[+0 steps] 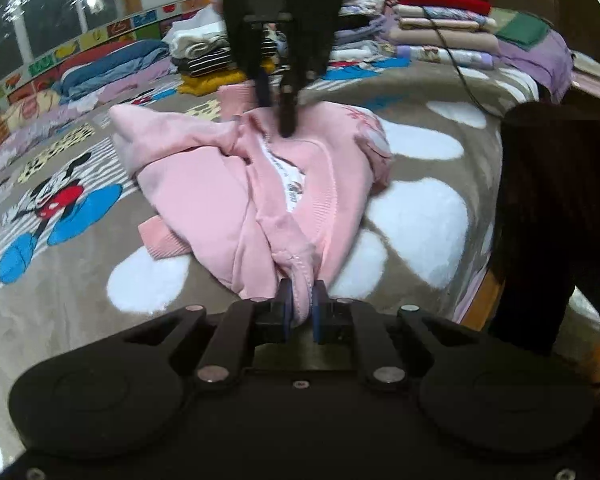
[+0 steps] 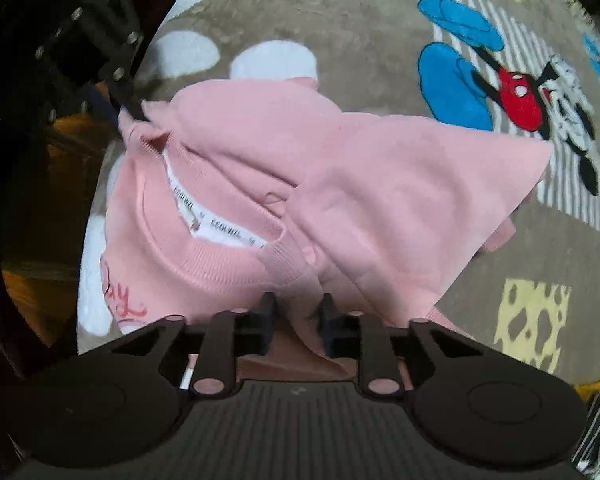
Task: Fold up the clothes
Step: 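Lift the sweatshirt up with both grippers, shaking it open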
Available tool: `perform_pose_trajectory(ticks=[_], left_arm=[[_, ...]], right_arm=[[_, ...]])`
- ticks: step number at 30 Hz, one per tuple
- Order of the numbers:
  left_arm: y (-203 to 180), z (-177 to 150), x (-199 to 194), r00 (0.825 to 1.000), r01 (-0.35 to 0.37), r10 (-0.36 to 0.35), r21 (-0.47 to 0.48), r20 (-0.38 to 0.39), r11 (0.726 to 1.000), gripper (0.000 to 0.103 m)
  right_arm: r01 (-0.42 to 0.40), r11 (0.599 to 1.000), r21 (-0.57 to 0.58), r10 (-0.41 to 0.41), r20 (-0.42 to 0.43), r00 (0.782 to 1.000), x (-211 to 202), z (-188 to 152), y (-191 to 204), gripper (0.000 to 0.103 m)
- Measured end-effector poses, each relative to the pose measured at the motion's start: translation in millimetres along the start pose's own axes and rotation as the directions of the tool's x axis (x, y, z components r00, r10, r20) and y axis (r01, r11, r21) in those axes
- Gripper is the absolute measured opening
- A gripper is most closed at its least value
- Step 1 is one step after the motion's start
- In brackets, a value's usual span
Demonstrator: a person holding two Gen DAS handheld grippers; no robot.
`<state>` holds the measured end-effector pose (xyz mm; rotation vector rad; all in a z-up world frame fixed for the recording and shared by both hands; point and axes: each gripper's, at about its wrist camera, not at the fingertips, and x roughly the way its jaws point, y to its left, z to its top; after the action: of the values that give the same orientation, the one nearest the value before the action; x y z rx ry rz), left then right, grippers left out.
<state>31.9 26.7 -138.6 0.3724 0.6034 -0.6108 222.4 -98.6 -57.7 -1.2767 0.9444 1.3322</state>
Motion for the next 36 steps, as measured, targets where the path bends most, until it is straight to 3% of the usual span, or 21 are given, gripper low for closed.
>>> perform_pose_trajectory(ticks=[5, 9, 12, 19, 23, 26, 31, 36], left_arm=[[11, 6, -12, 0.999, -0.020, 0.024, -0.090, 0.042, 0.996, 0.007], [27, 25, -36, 0.992, -0.043, 0.064, -0.186, 0.109, 0.982, 0.007], [40, 50, -59, 0.981, -0.068, 0.102, -0.199, 0.167, 0.978, 0.007], [54, 123, -109, 0.942, -0.171, 0.185, -0.074, 0.279, 0.982, 0.007], [61, 161, -136, 0.918, -0.238, 0.221, 0.011, 0.329, 0.971, 0.007], [63, 185, -155, 0.904, -0.268, 0.226, 0.068, 0.363, 0.961, 0.007], [64, 209, -186, 0.893, -0.279, 0.207, 0.129, 0.399, 0.952, 0.007], [61, 215, -218, 0.891, -0.260, 0.166, 0.175, 0.423, 0.950, 0.007]], right_arm=[[0.109, 0.988, 0.112, -0.123, 0.131, 0.984, -30, -26, 21, 0.013], [0.207, 0.956, 0.209, -0.250, 0.206, 0.946, -61, -46, 47, 0.012], [0.262, 0.924, 0.279, -0.334, 0.253, 0.908, -89, -57, 63, 0.011], [0.383, 0.834, 0.397, -0.516, 0.315, 0.796, -151, -70, 87, 0.011], [0.439, 0.781, 0.444, -0.599, 0.338, 0.726, -191, -77, 95, 0.010], [0.470, 0.754, 0.460, -0.640, 0.348, 0.686, -218, -81, 99, 0.010], [0.518, 0.724, 0.455, -0.682, 0.366, 0.633, -257, -85, 109, 0.010], [0.540, 0.717, 0.442, -0.695, 0.396, 0.600, -286, -87, 130, 0.010]])
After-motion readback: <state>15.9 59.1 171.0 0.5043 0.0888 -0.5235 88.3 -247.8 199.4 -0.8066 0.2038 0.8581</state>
